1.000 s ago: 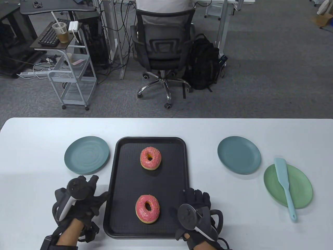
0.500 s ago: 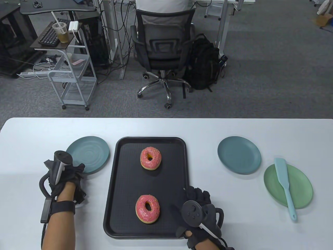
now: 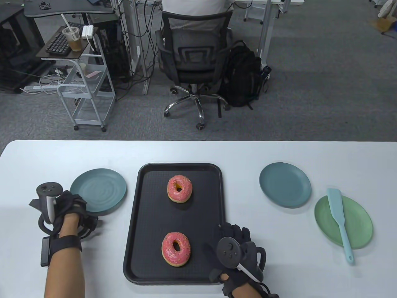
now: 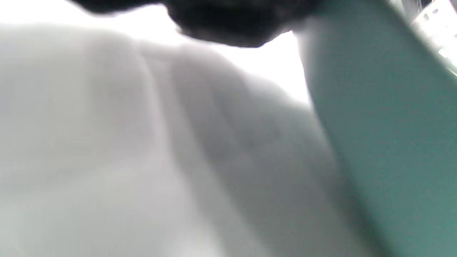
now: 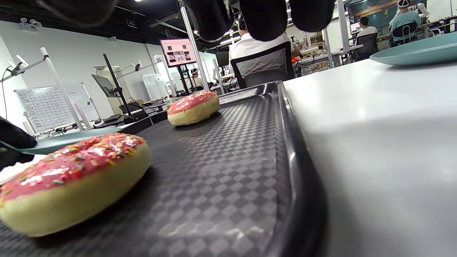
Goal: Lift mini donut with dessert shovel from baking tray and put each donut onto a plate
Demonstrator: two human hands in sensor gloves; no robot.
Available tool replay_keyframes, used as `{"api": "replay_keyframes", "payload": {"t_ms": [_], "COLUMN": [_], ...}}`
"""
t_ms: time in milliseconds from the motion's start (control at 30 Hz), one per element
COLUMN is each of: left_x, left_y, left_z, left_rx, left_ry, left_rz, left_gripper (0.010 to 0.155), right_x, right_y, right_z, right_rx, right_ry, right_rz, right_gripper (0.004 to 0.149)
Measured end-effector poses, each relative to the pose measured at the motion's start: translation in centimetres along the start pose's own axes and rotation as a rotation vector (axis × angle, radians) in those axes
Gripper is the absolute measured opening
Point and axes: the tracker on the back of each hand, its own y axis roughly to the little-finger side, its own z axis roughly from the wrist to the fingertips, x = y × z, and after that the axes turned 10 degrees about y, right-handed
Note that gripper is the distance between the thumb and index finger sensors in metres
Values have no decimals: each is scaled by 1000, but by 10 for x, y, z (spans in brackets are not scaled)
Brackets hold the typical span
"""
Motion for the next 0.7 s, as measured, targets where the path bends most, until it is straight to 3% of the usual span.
{"api": "replay_keyframes", "payload": {"t_ms": [133, 300, 400, 533, 700], "left_x": [-29, -31, -15, 25, 66], "left_y": [-6, -18, -22, -17, -8], "left_z": [-40, -108, -154, -204, -230], "left_rx": [146, 369, 498, 612, 674], "left_ry": [53, 229, 341, 473, 552], "left_rz": [-35, -97, -80, -38, 35], "left_gripper": [49, 47, 47, 47, 46], "right_x": [0, -1, -2, -1, 1], "right_y": [3, 6, 11, 21, 28], "right_z": [1, 1, 1, -1, -2], "right_rx": [-10, -21, -36, -70, -100], "right_ry": [-1, -6, -13, -17, -16], "right_rz": [-3, -23, -38, -49, -50], "right_gripper": [79, 79, 79, 79, 79]}}
